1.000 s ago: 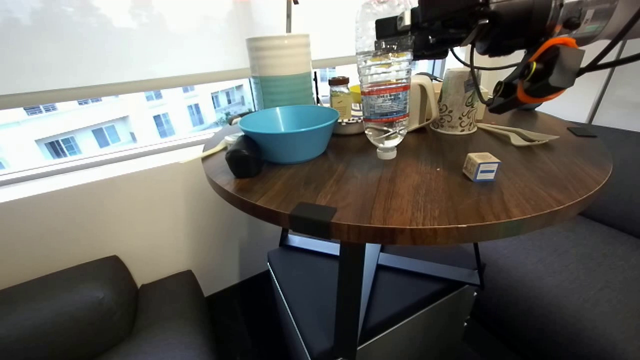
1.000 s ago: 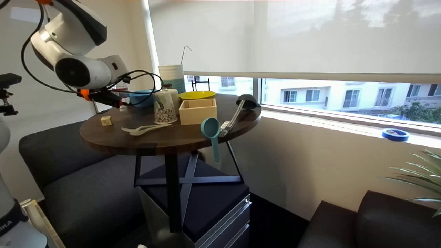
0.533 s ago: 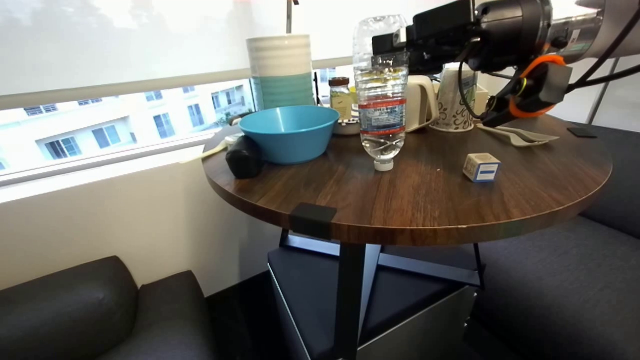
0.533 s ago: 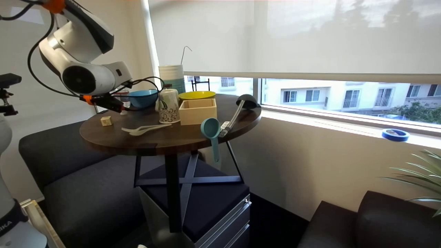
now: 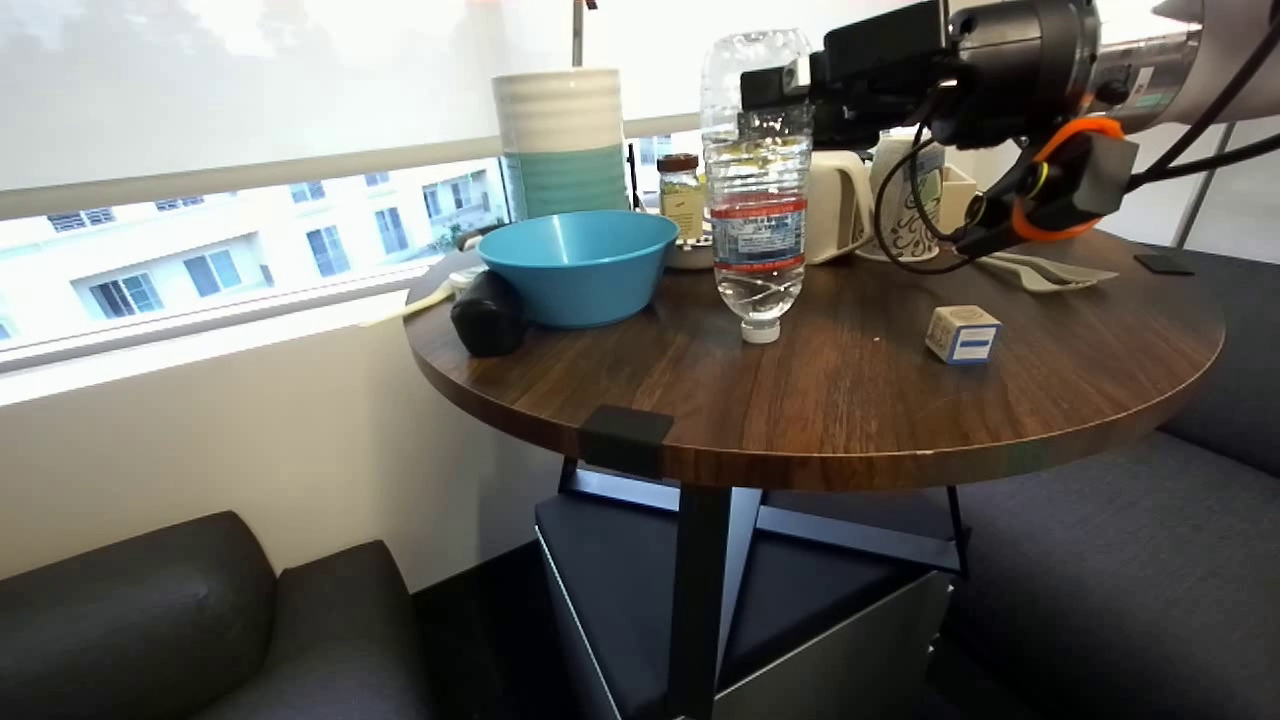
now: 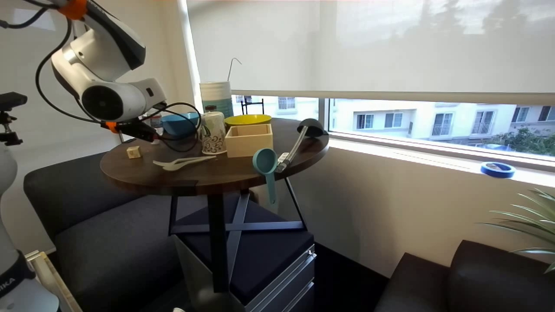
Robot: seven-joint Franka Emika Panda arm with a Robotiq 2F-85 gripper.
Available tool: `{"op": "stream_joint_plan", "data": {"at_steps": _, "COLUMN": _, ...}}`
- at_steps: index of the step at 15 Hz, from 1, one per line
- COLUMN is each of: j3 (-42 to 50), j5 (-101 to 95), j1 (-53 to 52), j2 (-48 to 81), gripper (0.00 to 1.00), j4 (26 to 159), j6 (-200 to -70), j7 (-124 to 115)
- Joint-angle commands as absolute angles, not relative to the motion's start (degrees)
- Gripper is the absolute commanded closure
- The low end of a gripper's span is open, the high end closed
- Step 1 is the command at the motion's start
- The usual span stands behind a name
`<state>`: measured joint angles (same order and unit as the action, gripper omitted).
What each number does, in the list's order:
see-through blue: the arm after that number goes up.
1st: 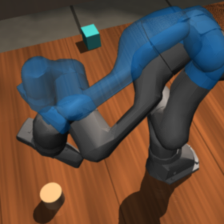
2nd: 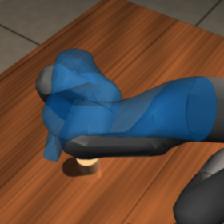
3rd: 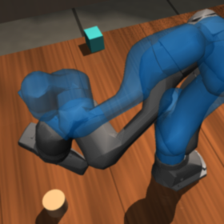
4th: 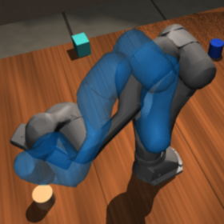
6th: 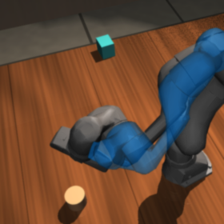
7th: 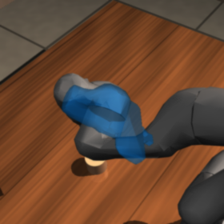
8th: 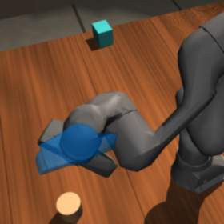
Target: Place the water bottle upside down.
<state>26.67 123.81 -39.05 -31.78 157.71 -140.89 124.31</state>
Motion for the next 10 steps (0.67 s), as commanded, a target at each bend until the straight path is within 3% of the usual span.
{"op": "stream_joint_plan", "data": {"at_steps": 1, "j3": 28.6, "j5": 121.8, "j1": -41.2, "j2": -32.6, "gripper": 0.76, "j4": 157.7, "j6": -139.2, "j7": 125.1}}
{"op": "stream_joint_plan", "data": {"at_steps": 10, "j3": 32.0, "j5": 115.3, "j1": -43.4, "j2": -33.0, "gripper": 0.76, "j4": 157.7, "j6": -137.8, "j7": 125.0}}
